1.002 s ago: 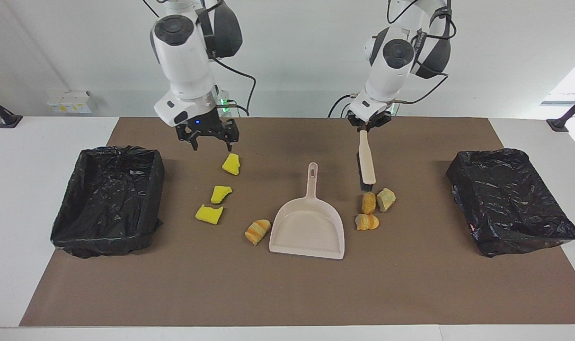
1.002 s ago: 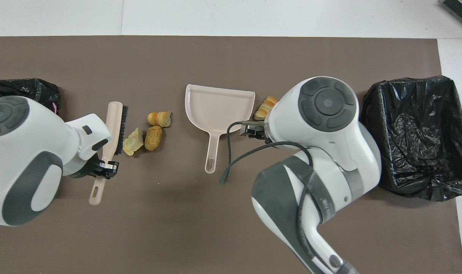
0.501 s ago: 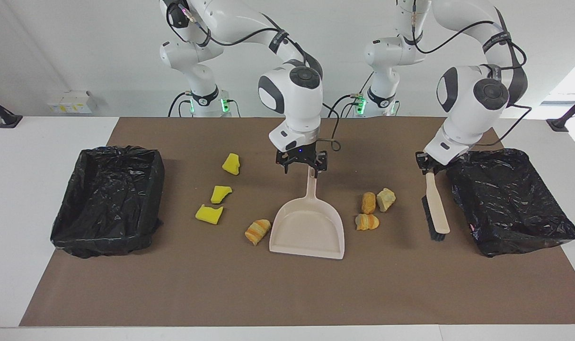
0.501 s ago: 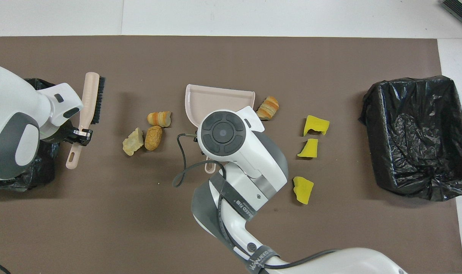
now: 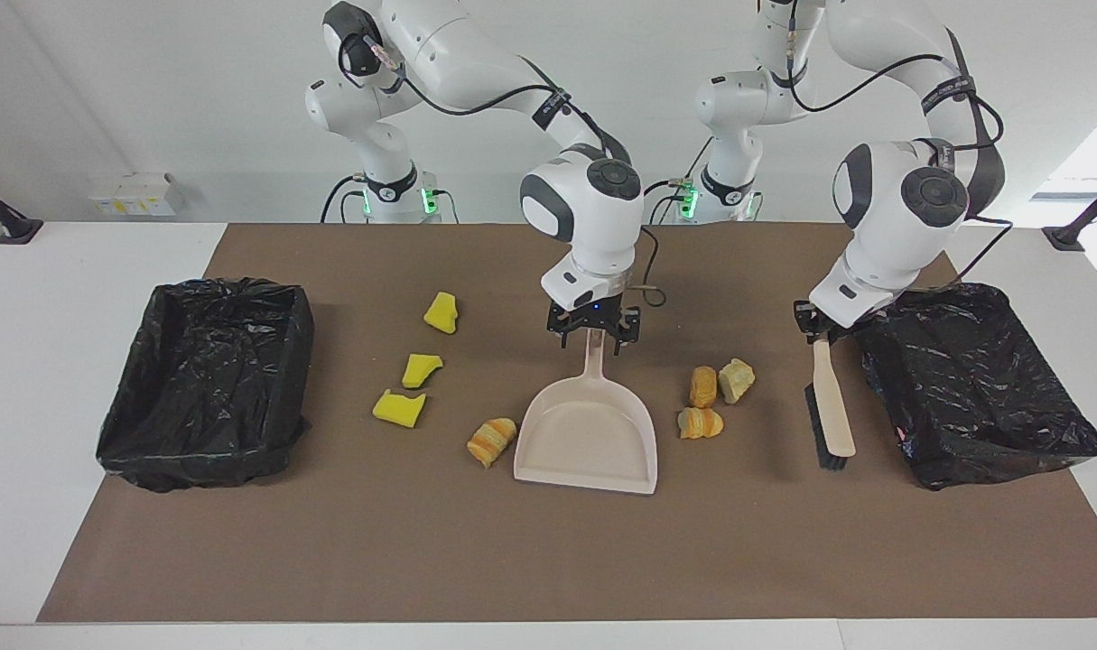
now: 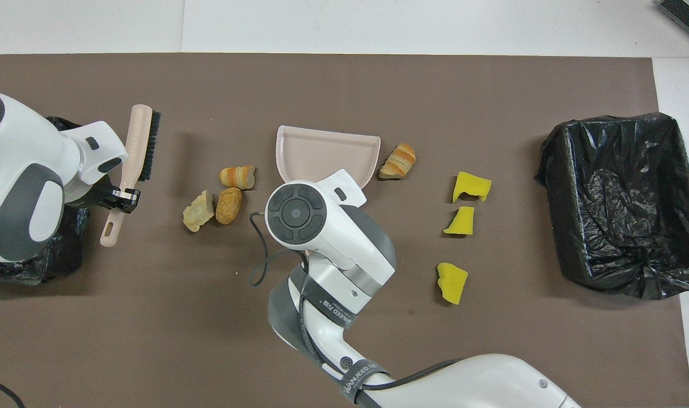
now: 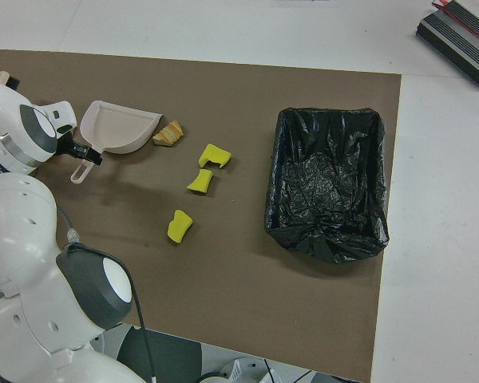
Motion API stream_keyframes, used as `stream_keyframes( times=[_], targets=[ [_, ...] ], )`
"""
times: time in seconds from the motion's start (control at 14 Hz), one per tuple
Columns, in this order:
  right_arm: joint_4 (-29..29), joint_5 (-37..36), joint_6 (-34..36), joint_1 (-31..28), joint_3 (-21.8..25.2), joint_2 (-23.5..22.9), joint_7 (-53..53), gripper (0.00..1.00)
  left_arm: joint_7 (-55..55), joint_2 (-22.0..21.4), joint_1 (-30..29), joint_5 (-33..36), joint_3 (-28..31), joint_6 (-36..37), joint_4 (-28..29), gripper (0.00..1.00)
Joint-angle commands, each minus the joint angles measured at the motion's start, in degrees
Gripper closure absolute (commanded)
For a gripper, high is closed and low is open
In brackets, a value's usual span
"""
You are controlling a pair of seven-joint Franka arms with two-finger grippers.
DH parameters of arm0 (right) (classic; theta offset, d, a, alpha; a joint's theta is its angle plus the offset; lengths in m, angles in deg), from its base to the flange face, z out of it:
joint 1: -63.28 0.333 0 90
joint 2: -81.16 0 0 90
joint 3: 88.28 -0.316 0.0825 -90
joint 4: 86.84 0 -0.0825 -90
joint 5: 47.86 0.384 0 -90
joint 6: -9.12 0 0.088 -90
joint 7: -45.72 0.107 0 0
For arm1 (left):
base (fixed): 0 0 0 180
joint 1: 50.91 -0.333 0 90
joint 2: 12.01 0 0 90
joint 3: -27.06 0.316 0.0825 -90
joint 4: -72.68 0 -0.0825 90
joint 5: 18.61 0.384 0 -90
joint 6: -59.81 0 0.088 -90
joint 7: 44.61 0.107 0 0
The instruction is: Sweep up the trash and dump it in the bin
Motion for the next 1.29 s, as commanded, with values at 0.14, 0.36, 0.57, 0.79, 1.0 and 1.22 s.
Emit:
stream_keyframes(
  times=[0.14, 0.36, 0.57, 0.79, 1.0, 1.22],
  targets=[
    [-2.4, -1.5, -2.8, 0.4, -0.1, -0.1, -2.4, 0.27, 0.3, -0.2, 0.4, 1.0, -0.3, 0.0, -0.1, 1.0],
    [-2.9, -1.5, -2.9, 0.4, -0.1, 0.0, -3.0, 0.42, 0.3, 0.2, 1.7, 1.1, -0.4, -1.0, 1.0, 1.0],
    [-2.2, -1.6, -1.7, 0.3, 0.0, 0.1, -6.5, 0.83, 0.3, 0.3, 3.3, 1.0, -0.4, -1.8, 3.9, 1.0],
    [-2.0, -2.4, -1.7, -0.5, 0.0, 0.7, -8.5, 1.0, 0.0, -0.6, 3.7, 0.9, -0.5, -1.7, 6.5, 1.0],
    [-2.2, -2.2, -1.2, -1.6, 0.1, 2.4, -10.8, 1.0, -3.7, -0.8, 4.4, 0.5, -0.6, -2.3, 7.5, 1.0],
    [-2.7, -1.5, -0.6, -4.0, 0.0, 4.7, -20.2, 1.0, -5.7, -1.7, 4.5, -2.3, -0.6, -1.8, 9.0, 1.0]
  ],
)
